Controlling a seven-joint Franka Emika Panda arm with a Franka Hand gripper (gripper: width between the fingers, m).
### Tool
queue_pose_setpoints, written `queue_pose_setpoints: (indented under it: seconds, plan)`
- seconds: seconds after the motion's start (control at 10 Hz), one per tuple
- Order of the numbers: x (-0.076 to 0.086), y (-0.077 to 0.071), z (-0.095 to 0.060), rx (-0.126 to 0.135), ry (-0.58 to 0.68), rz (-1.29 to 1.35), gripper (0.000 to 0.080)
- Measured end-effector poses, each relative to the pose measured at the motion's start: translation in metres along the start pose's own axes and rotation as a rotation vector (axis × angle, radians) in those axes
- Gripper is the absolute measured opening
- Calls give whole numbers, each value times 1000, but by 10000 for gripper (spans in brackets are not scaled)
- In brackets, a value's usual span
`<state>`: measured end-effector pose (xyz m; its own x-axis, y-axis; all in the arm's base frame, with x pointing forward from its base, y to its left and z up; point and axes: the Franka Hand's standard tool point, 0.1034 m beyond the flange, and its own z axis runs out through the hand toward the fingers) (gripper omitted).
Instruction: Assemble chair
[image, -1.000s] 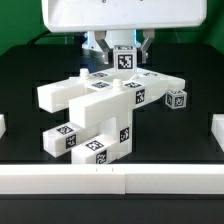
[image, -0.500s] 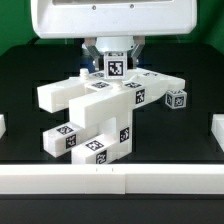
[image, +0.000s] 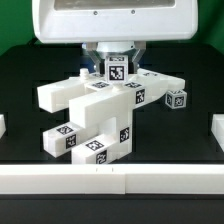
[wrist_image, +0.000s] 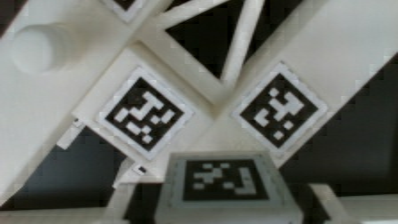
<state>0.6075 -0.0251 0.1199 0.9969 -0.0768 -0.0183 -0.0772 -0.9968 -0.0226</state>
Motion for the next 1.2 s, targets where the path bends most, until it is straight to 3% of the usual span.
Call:
queue_pose_setpoints:
  seconds: [1.2]
  plan:
    - [5, 7, 4, -11, 30, -1, 271]
